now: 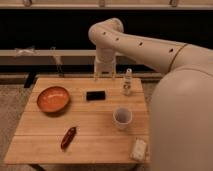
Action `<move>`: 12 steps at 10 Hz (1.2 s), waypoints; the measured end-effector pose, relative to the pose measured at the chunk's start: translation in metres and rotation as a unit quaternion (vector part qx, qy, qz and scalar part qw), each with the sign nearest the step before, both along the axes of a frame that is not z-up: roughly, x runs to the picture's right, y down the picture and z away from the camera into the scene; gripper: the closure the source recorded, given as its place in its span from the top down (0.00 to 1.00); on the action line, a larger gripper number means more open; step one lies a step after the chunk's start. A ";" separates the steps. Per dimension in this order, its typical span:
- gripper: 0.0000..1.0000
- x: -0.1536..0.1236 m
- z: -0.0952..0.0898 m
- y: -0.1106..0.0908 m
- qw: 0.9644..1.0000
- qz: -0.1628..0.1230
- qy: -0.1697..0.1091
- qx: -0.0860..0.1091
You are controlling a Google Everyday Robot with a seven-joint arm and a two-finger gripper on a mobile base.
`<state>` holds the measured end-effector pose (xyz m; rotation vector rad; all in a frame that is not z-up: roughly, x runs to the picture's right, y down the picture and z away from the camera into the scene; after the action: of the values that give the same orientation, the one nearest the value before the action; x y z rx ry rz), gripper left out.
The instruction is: Knock the bottle over
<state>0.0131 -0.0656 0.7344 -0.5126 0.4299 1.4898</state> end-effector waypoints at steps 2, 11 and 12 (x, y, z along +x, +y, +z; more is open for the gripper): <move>0.65 0.020 0.019 -0.019 1.000 0.000 0.007 0.004; 0.65 0.097 0.077 -0.043 0.995 0.033 0.066 0.074; 0.65 0.099 0.082 -0.045 0.994 0.034 0.068 0.082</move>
<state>0.1116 -0.1103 0.8162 -0.2988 0.3955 1.6159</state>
